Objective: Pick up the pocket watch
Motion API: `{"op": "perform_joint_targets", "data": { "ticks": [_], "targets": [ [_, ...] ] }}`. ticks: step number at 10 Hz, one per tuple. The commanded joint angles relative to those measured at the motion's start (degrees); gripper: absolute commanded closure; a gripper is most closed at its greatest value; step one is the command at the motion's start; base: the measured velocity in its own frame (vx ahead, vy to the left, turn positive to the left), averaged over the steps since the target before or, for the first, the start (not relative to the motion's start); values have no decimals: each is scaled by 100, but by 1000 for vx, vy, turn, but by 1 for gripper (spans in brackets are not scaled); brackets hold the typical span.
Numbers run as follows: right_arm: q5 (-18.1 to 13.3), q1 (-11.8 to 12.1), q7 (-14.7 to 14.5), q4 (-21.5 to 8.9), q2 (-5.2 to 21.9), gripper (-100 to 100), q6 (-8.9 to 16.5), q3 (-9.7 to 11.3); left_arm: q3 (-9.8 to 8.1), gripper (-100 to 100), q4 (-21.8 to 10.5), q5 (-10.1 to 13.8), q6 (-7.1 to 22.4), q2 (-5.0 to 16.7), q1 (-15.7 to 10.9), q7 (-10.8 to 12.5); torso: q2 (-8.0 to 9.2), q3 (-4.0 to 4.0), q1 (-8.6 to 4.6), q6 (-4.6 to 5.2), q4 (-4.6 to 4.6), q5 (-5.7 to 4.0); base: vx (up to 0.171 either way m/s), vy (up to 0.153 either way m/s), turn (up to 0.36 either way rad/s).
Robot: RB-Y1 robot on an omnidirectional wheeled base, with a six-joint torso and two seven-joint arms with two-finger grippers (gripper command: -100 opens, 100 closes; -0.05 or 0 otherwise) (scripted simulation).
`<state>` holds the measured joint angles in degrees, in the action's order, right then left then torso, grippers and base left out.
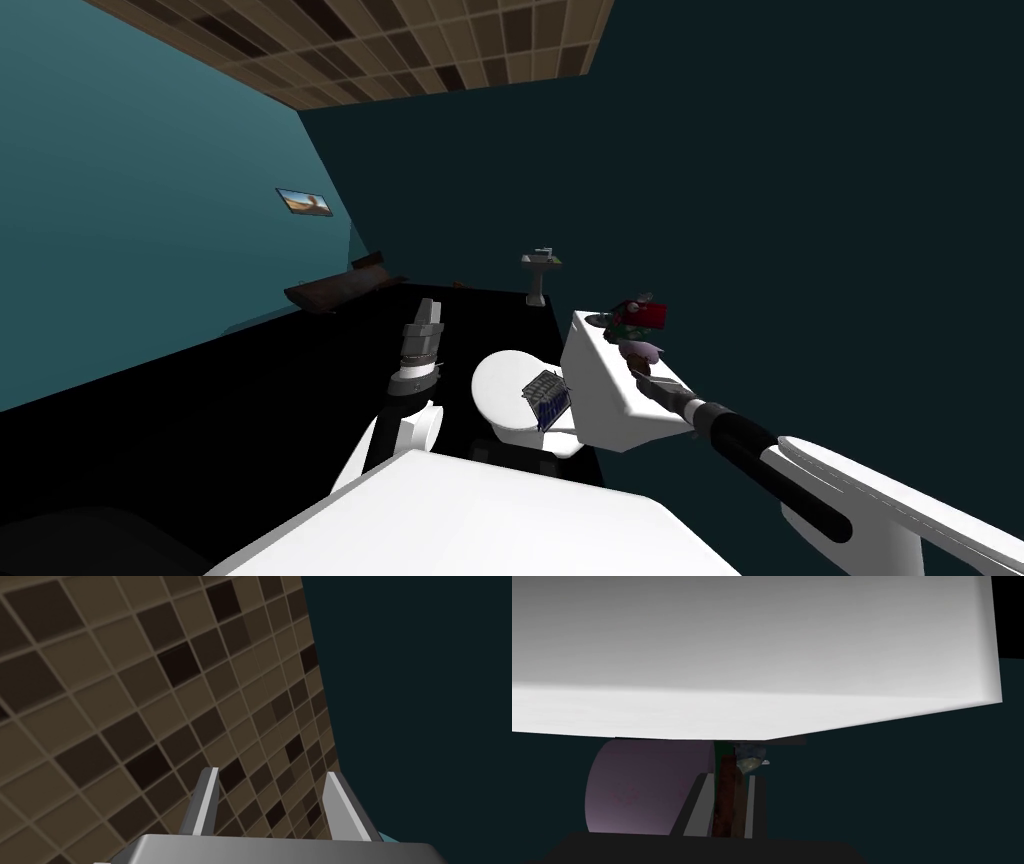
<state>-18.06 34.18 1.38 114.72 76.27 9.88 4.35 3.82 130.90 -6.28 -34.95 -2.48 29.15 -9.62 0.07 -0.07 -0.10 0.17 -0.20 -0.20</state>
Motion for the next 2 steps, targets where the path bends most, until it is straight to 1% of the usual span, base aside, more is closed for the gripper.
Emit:
{"op": "perform_joint_targets", "data": {
  "ticks": [1, 2],
  "targets": [
    [0, 0, 0, 0, 0, 100, 0, 0, 0, 0, 0, 0, 0, 0, 0, 0, 0, 0, 0, 0, 0, 0, -4, 18, -6],
    [5, 5, -15, -3, -2, 0, -17, -17, 0, 0, 0, 0, 0, 0, 0, 0, -1, -1, -6, -1, -1, -2, 0, 0, 0]
  ]
}}
